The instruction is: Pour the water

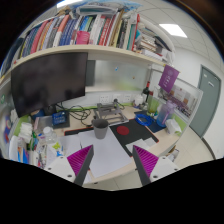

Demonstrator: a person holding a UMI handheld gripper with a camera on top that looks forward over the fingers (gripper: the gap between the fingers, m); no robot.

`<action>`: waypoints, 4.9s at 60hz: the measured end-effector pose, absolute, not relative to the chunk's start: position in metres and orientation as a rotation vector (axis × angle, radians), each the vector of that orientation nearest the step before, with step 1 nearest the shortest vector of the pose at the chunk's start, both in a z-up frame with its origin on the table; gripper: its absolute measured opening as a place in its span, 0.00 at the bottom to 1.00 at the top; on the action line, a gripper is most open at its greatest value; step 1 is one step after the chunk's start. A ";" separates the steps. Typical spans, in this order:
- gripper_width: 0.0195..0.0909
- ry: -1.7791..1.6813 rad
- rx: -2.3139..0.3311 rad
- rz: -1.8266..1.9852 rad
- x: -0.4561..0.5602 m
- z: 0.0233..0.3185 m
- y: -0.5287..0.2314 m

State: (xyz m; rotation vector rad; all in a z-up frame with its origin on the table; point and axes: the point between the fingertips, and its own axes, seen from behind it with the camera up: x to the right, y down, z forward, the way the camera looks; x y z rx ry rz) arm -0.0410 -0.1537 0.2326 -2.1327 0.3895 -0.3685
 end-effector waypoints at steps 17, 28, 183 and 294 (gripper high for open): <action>0.85 0.223 -2.255 -0.198 -0.139 0.126 -0.124; 0.85 0.055 -2.256 -0.013 -0.224 0.081 -0.088; 0.28 1.166 -1.500 1.292 -0.068 0.211 0.119; 0.87 0.215 -2.160 -0.081 0.133 0.106 -0.007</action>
